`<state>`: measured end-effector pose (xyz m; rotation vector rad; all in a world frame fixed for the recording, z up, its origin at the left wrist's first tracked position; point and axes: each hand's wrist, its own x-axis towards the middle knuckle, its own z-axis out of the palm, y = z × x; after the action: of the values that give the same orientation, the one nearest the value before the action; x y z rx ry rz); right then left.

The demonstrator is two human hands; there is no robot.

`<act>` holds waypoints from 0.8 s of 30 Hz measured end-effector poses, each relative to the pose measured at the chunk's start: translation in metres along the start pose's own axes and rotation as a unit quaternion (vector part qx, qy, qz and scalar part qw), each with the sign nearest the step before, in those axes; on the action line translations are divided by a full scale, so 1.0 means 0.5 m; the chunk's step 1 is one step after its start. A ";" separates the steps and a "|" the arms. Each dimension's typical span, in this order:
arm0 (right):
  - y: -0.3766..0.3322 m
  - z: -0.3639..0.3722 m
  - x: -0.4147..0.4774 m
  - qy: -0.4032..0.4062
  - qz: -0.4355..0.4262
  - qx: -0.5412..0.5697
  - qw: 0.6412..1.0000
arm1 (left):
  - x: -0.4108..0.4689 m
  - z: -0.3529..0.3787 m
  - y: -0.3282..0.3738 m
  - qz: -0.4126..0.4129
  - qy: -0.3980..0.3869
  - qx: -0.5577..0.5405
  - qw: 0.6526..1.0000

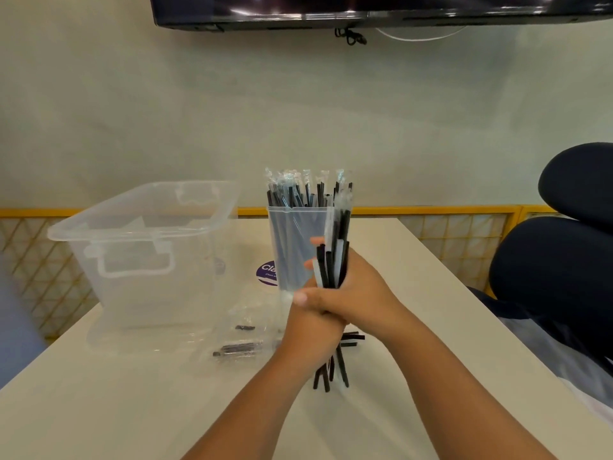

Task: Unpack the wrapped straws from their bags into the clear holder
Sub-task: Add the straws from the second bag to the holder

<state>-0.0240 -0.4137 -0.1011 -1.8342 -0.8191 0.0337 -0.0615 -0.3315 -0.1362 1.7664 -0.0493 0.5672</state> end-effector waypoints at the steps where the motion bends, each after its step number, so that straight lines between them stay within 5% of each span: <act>1: -0.011 0.000 0.010 0.018 -0.005 -0.012 1.000 | 0.006 -0.001 0.006 -0.005 -0.001 -0.004 1.000; 9: -0.062 -0.014 0.069 0.112 0.032 0.047 0.992 | 0.001 -0.007 -0.028 -0.086 -0.011 0.013 0.996; 19: -0.127 -0.093 0.142 -0.014 0.019 0.106 0.994 | 0.059 -0.040 -0.017 -0.095 -0.080 0.014 0.992; 24: -0.176 -0.116 0.202 0.089 -0.022 0.021 0.996 | 0.142 -0.061 0.012 -0.049 -0.052 -0.006 0.997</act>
<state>0.0304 -0.3895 0.0322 -1.7511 -0.7283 -0.1385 -0.0118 -0.2867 -0.0975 1.7747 -0.0374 0.4024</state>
